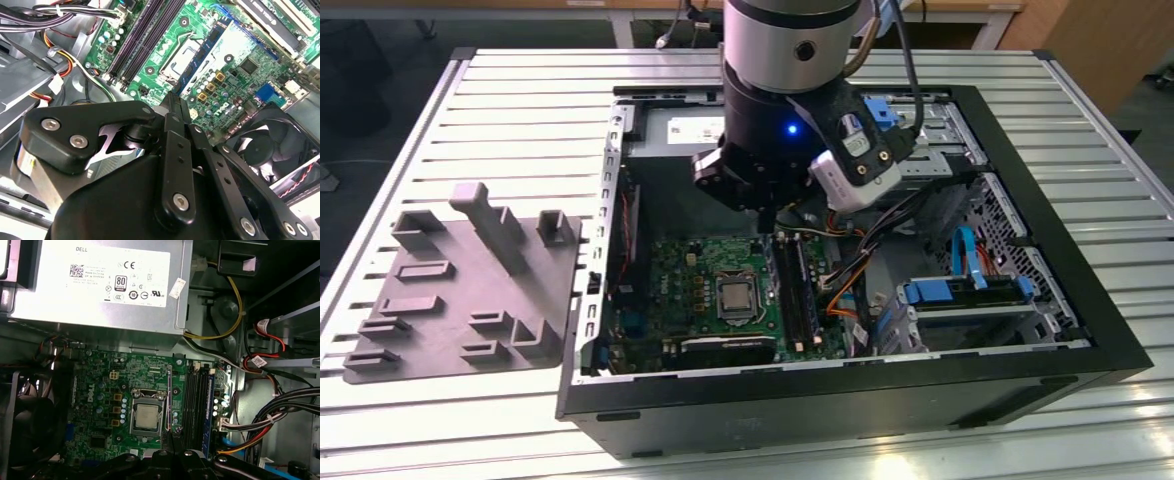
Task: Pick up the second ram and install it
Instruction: 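Insert the second ram into the second slot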
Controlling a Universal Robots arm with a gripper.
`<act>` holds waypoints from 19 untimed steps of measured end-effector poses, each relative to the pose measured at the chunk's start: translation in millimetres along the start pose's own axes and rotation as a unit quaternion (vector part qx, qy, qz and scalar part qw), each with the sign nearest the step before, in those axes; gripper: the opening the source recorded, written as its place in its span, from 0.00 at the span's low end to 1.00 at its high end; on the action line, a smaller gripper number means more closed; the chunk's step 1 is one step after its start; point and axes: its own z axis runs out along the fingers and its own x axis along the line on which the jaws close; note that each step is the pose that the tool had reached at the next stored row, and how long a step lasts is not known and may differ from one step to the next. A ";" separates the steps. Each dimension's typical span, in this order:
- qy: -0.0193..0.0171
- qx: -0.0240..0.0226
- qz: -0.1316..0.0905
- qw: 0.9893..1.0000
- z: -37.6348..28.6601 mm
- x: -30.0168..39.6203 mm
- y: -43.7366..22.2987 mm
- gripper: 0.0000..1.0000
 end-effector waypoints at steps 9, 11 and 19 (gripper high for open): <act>0.000 0.000 0.000 1.000 0.1 -2.1 -0.2 0.11; 0.000 0.000 0.000 1.000 0.2 -2.5 -0.2 0.11; 0.000 0.000 0.000 1.000 0.5 -4.0 -0.3 0.11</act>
